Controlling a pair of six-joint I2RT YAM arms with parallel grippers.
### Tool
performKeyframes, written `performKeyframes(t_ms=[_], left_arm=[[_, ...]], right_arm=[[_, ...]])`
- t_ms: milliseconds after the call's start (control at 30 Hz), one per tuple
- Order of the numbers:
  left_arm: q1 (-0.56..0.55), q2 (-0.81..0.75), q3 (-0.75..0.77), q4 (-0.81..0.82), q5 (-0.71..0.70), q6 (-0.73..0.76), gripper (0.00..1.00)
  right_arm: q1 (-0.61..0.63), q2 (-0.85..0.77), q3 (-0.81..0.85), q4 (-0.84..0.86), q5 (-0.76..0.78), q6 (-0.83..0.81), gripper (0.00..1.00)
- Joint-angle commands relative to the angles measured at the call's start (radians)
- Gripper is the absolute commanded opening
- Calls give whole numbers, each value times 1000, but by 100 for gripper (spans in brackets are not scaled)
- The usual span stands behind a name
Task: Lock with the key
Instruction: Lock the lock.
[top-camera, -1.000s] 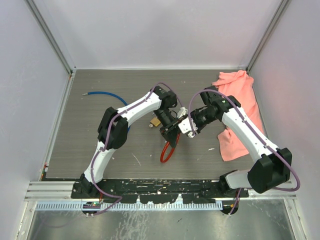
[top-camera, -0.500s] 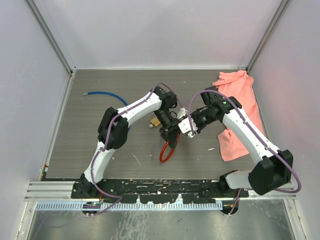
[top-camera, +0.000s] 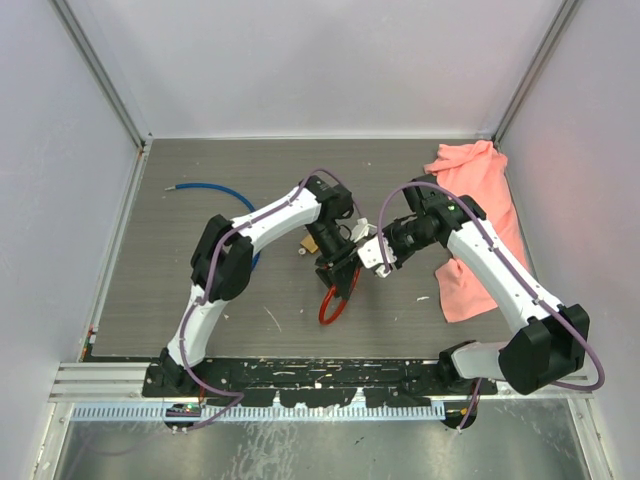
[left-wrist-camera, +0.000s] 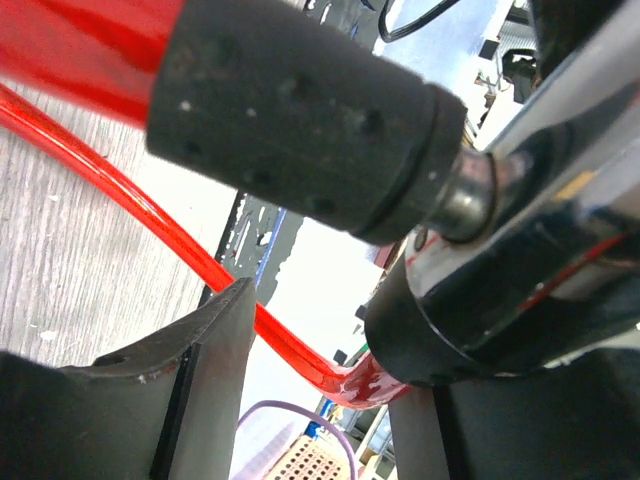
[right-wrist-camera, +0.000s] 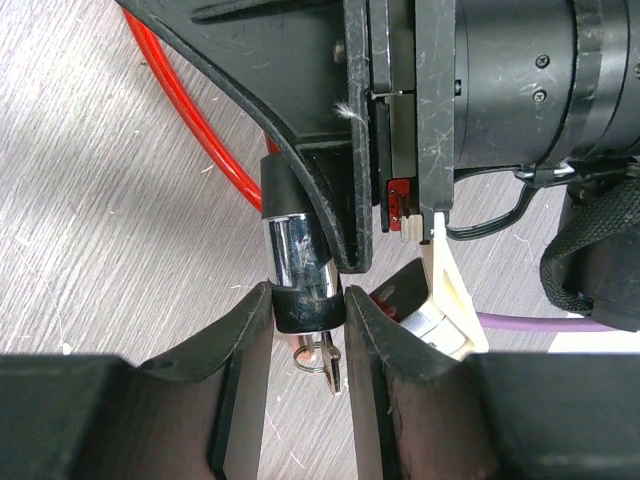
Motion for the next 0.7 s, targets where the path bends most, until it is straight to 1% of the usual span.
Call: performKeyframes(t_ms=[0, 667], left_arm=[[8, -86, -21, 49, -43, -30, 54], [51, -230, -154, 209, -136, -101, 60]], right_arm=[[12, -12, 6, -27, -28, 19, 3], [10, 9, 34, -47, -32, 33, 3]])
